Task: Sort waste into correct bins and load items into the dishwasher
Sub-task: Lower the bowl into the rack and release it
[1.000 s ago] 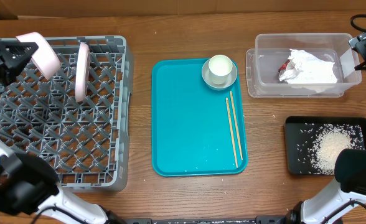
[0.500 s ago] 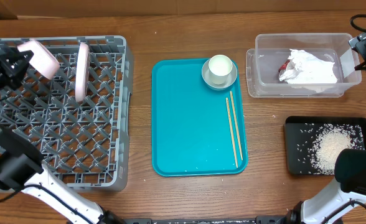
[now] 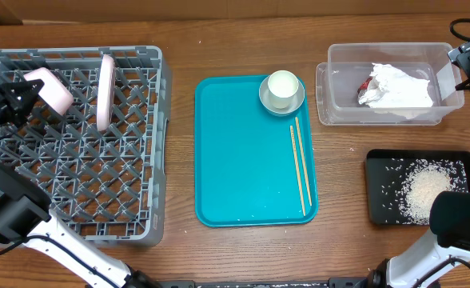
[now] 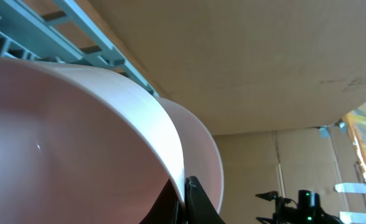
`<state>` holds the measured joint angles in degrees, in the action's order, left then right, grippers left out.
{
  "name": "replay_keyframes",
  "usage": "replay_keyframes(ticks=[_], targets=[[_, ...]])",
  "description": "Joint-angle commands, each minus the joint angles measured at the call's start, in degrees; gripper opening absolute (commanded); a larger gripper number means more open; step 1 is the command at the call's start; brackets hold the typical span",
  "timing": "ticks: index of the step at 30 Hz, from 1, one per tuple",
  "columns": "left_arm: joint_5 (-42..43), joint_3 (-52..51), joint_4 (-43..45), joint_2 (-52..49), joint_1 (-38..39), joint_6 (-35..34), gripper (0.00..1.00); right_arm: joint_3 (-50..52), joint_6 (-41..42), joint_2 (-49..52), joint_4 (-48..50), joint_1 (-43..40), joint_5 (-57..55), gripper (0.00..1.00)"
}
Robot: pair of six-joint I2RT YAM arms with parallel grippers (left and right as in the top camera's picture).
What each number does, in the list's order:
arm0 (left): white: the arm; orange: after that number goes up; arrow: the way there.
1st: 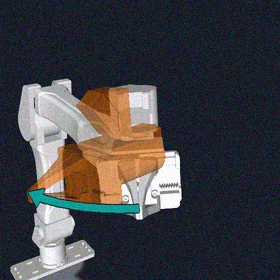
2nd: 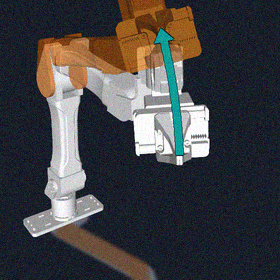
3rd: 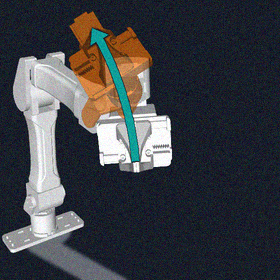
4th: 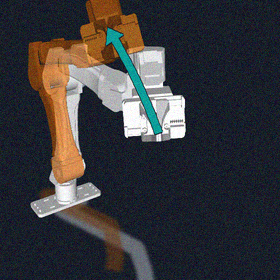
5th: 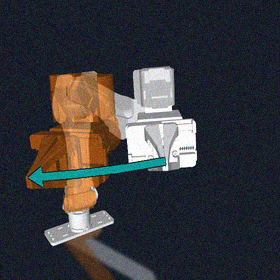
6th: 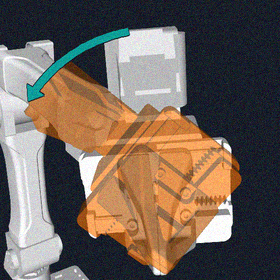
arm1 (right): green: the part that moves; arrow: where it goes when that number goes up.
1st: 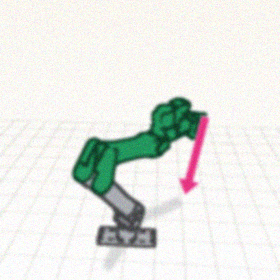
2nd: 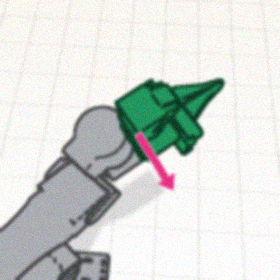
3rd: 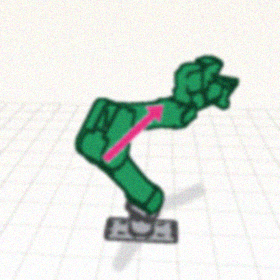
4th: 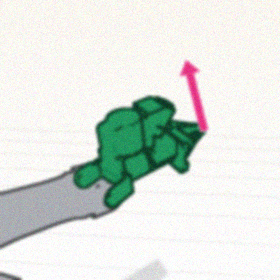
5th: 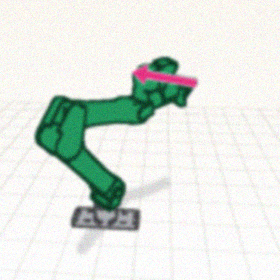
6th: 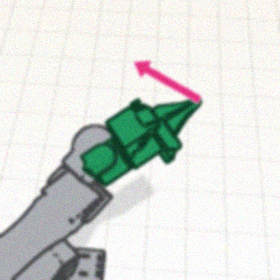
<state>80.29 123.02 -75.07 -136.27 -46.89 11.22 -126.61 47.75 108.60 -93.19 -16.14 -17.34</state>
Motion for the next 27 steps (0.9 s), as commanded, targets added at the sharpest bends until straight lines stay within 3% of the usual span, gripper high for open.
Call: replay_keyframes(ticks=[1,7,13,17,22,25,27], targets=[[-1.2,0.0,0.6,-3.0,-0.3,3.5,0.04,-0.5,-0.2,-0.9,0.1,-0.2,-0.6,1.00],[0.0,0.0,-0.2,-5.9,-0.2,2.9,0.04,-0.5,-0.2,-0.9,0.1,-0.2,-0.6,1.00],[-5.9,0.4,-4.3,-5.1,-2.2,2.9,0.05,-0.5,-0.2,-0.9,0.1,-0.2,-0.6,1.00],[-11.3,1.0,-6.6,-4.0,-4.2,1.8,0.13,-0.5,-0.2,-0.9,0.1,-0.2,-0.6,1.00],[-21.5,1.0,-7.3,-1.1,-6.0,-4.6,0.21,-0.5,-0.2,-0.9,0.1,-0.2,-0.6,1.00],[-28.5,1.0,-7.5,2.2,-6.4,-8.6,0.31,-0.5,-0.2,-0.9,0.1,-0.2,-0.6,1.00],[-31.5,1.0,-7.7,4.4,-6.3,-10.1,0.31,-0.5,-0.2,-0.9,0.1,-0.2,-0.6,1.00]])
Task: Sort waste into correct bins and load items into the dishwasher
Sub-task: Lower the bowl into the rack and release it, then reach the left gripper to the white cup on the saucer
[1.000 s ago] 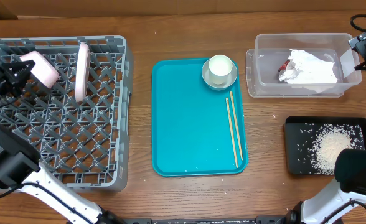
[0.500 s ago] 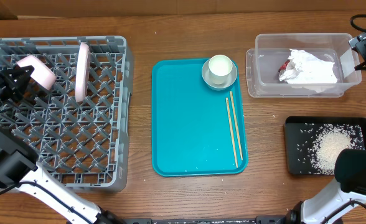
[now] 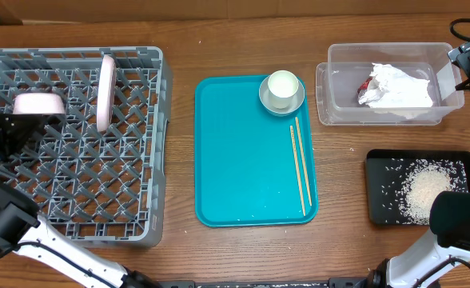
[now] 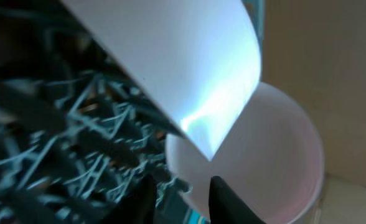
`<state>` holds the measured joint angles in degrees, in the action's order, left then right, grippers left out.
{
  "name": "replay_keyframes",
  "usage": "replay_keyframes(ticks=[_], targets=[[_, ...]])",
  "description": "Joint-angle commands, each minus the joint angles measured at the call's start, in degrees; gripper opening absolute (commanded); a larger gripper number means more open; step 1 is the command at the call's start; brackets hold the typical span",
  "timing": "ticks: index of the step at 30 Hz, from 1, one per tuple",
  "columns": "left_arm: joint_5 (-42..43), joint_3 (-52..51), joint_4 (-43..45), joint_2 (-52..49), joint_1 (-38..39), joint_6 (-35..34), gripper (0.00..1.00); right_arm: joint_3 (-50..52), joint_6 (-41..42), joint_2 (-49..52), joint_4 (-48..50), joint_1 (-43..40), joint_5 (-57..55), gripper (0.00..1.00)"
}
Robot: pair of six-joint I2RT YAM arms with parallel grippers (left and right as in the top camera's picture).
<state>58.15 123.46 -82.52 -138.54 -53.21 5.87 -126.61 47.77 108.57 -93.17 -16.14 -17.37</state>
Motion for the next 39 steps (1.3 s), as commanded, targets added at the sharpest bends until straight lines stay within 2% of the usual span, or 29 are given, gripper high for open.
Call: replay_keyframes(ticks=[1,4,6,7,10,13,18,20,21,30,33,36,39], targets=[[-10.1,0.6,-0.2,8.0,0.1,-4.9,0.30,-0.5,-0.2,-0.9,0.0,-0.2,-0.6,1.00],[-10.4,0.7,0.3,12.3,0.9,-5.0,0.22,-0.5,-0.2,-0.9,0.0,-0.2,-0.6,1.00],[-11.1,0.8,1.6,15.1,1.8,-5.0,0.08,-0.5,-0.2,-0.9,0.0,-0.2,-0.6,1.00],[-12.4,0.8,2.8,16.5,2.6,-5.2,0.04,-0.5,-0.2,-0.9,0.0,-0.2,-0.6,1.00],[-20.3,0.8,7.3,18.9,5.6,-9.0,0.04,-0.5,-0.2,-0.9,0.0,-0.2,-0.6,1.00],[-34.5,0.8,11.9,18.8,10.4,-15.9,0.04,-0.5,-0.2,-0.9,0.0,-0.2,-0.6,1.00],[-47.2,0.8,15.1,14.3,17.8,-17.0,0.04,-0.5,-0.2,-0.9,0.0,-0.2,-0.6,1.00],[-55.0,0.8,14.8,11.3,19.5,-20.4,0.04,-0.5,-0.2,-0.9,0.0,-0.2,-0.6,1.00],[-56.1,0.8,14.4,10.6,19.5,-21.7,0.04,-0.5,-0.2,-0.9,0.0,-0.2,-0.6,1.00],[-58.6,0.8,11.3,10.6,16.7,-24.0,0.04,-0.5,-0.2,-0.9,0.0,-0.2,-0.6,1.00],[-58.5,0.8,8.7,10.9,15.4,-27.3,0.04,-0.5,-0.2,-0.9,0.0,-0.2,-0.6,1.00],[-56.5,1.3,5.9,12.7,13.8,-30.3,0.04,-0.5,-0.2,-0.9,0.0,-0.2,-0.6,1.00],[-51.6,2.0,5.2,15.8,13.1,-30.3,0.04,-0.5,-0.2,-0.9,0.0,-0.2,-0.6,1.00]])
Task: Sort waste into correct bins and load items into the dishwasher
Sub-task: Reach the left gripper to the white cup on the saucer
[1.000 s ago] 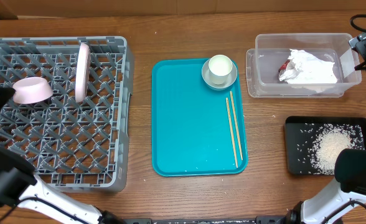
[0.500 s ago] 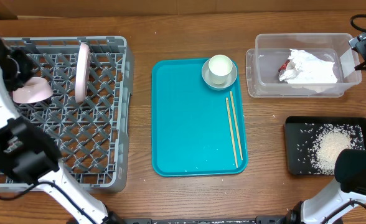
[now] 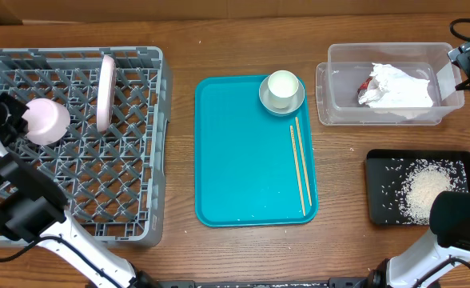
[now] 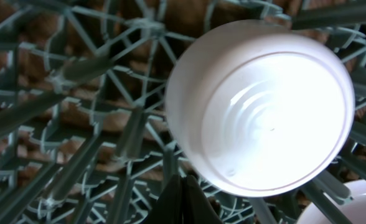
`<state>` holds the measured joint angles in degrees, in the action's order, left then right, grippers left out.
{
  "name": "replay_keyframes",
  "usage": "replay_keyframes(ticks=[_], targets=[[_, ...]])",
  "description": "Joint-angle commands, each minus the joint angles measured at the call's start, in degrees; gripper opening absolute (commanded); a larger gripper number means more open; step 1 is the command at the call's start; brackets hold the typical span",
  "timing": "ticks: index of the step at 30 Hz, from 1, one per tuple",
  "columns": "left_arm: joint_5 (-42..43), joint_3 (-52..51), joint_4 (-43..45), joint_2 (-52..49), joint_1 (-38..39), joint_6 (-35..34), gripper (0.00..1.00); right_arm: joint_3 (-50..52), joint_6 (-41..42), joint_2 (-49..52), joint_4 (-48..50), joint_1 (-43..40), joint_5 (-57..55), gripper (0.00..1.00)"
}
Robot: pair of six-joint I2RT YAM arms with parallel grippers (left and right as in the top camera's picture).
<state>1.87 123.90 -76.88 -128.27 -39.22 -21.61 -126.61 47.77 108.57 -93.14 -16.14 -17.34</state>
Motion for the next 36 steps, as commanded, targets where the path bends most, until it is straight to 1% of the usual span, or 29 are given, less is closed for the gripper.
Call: replay_keyframes(ticks=[1,4,9,10,11,12,13,14,15,17,18,20,21,27,29,30,31,32,33,36], targets=[[7.0,1.9,-0.5,6.8,-0.9,-2.8,0.04,-0.5,-0.2,-0.9,0.0,-0.2,-0.6,1.00],[17.5,2.6,-0.4,12.2,-0.8,-1.6,0.04,-0.5,-0.2,-0.9,0.0,-0.2,-0.6,1.00],[39.8,2.7,-0.5,22.4,1.7,-0.3,0.05,-0.5,-0.2,-0.9,0.0,-0.2,-0.6,1.00],[43.7,2.7,-0.5,24.0,2.8,0.3,0.13,-0.5,-0.2,-0.9,0.0,-0.2,-0.6,1.00],[48.3,2.7,-0.5,25.7,4.5,1.9,0.48,-0.5,-0.2,-0.9,0.0,-0.2,-0.6,1.00],[51.7,2.7,-0.5,27.0,6.2,4.0,0.76,-0.5,-0.2,-0.9,0.0,-0.2,-0.6,1.00],[54.6,2.7,-0.5,28.4,8.6,7.0,0.90,-0.5,-0.2,-0.9,0.0,-0.2,-0.6,1.00],[56.1,2.7,-1.0,29.4,10.9,9.4,0.99,-0.5,-0.2,-0.9,0.0,-0.2,-0.6,1.00],[56.4,2.7,-1.9,30.4,13.9,11.5,1.00,-0.5,-0.2,-0.9,0.0,-0.2,-0.6,1.00],[54.6,2.7,-3.2,31.7,20.5,13.5,1.00,-0.5,-0.2,-0.9,0.0,-0.2,-0.6,1.00],[52.4,2.7,-3.9,31.9,24.5,13.4,1.00,-0.5,-0.2,-0.9,0.0,-0.2,-0.6,1.00],[47.1,2.6,-4.8,31.7,32.0,12.1,1.00,-0.5,-0.2,-0.9,0.0,-0.2,-0.6,1.00],[43.0,2.4,-5.1,31.4,36.3,10.6,1.00,-0.5,-0.2,-0.9,0.0,-0.2,-0.6,1.00],[14.2,1.4,-5.2,26.3,59.2,-3.3,1.00,-0.5,-0.2,-0.9,0.0,-0.2,-0.6,1.00],[7.5,1.4,-5.0,23.8,64.8,-7.7,1.00,-0.5,-0.2,-0.9,0.0,-0.2,-0.6,1.00],[2.3,1.4,-4.9,21.2,69.3,-11.7,1.00,-0.5,-0.2,-0.9,0.0,-0.2,-0.6,1.00],[0.3,1.4,-4.8,20.1,71.0,-13.4,1.00,-0.5,-0.2,-0.9,0.0,-0.2,-0.6,1.00],[-4.4,1.4,-4.3,16.7,75.1,-17.6,0.99,-0.5,-0.2,-0.9,0.0,-0.2,-0.6,1.00],[-6.9,1.4,-3.7,14.8,77.0,-20.0,0.98,-0.5,-0.2,-0.9,0.0,-0.2,-0.6,1.00],[-10.6,1.4,-0.9,8.8,80.8,-23.6,0.96,-0.5,-0.2,-0.9,0.0,-0.2,-0.6,1.00]])
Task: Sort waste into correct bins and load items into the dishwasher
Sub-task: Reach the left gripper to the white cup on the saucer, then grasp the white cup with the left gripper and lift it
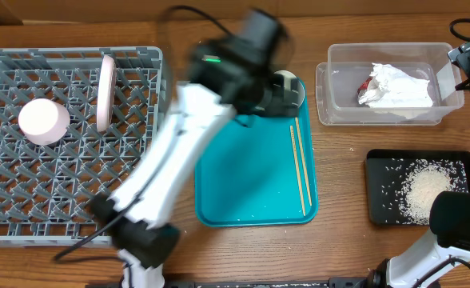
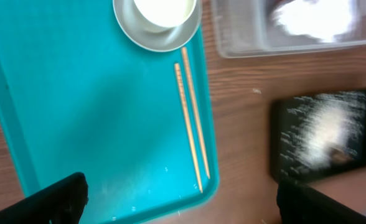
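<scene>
My left arm reaches across the teal tray (image 1: pixel 243 184), blurred, with its gripper (image 1: pixel 272 86) beside the white cup (image 2: pixel 164 9) on its grey saucer (image 2: pixel 155 41). In the left wrist view this gripper (image 2: pixel 183 200) is open high over the tray, fingers (image 2: pixel 60 198) spread wide and nothing between them. Two chopsticks (image 2: pixel 192 121) lie on the tray's right side. A pink bowl (image 1: pixel 44 121) rests upside down in the grey dish rack (image 1: pixel 75 200), near an upright pink plate (image 1: pixel 105 92). My right gripper (image 1: pixel 468 58) sits at the far right edge.
A clear bin (image 1: pixel 379 120) with crumpled paper waste (image 1: pixel 395 86) stands at the back right. In front of it is a black tray (image 1: pixel 379 172) holding spilled rice (image 1: pixel 425 192). Wooden table surrounds everything.
My left gripper was over the upside-down pink bowl in the rack; now it is over the teal tray by the cup, open. The bowl stays in the rack.
My left gripper held the pink bowl over the rack's left side beside the plate. Then the bowl sat lower among the tines. After that it lay upside down in the rack with the gripper above it. Now the arm is over the tray.
</scene>
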`<state>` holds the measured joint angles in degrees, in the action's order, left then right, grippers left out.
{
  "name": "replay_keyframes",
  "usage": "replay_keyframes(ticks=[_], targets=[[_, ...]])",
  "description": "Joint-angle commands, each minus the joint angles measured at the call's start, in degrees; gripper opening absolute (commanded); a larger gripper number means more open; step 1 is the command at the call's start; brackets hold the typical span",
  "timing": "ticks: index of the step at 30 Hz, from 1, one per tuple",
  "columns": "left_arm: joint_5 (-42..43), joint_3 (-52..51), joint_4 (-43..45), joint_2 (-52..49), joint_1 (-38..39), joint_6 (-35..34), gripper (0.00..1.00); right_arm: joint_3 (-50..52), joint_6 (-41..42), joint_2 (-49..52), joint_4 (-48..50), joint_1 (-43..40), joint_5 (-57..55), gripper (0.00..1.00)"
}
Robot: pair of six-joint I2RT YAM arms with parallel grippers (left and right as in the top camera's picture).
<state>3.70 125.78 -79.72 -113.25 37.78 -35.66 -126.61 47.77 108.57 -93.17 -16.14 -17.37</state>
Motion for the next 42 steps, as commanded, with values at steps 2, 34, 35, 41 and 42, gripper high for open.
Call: replay_keyframes(ticks=[2,34,35,41,42], targets=[[-14.2,-0.5,4.0,-9.0,4.7,-9.3,0.95,-0.5,-0.2,-0.9,0.0,-0.2,-0.6,1.00],[-5.6,-0.3,34.4,-22.3,-1.3,38.4,0.65,-0.5,-0.2,-0.9,0.0,-0.2,-0.6,1.00],[-5.1,-0.3,34.5,-22.3,-1.0,39.1,0.64,-0.5,-0.2,-0.9,0.0,-0.2,-0.6,1.00],[-5.1,-0.3,33.3,-22.4,-0.2,41.4,0.58,-0.5,-0.2,-0.9,0.0,-0.2,-0.6,1.00],[-5.1,-0.4,32.9,-22.4,-0.2,41.4,0.57,-0.5,-0.2,-0.9,0.1,-0.2,-0.6,1.00]])
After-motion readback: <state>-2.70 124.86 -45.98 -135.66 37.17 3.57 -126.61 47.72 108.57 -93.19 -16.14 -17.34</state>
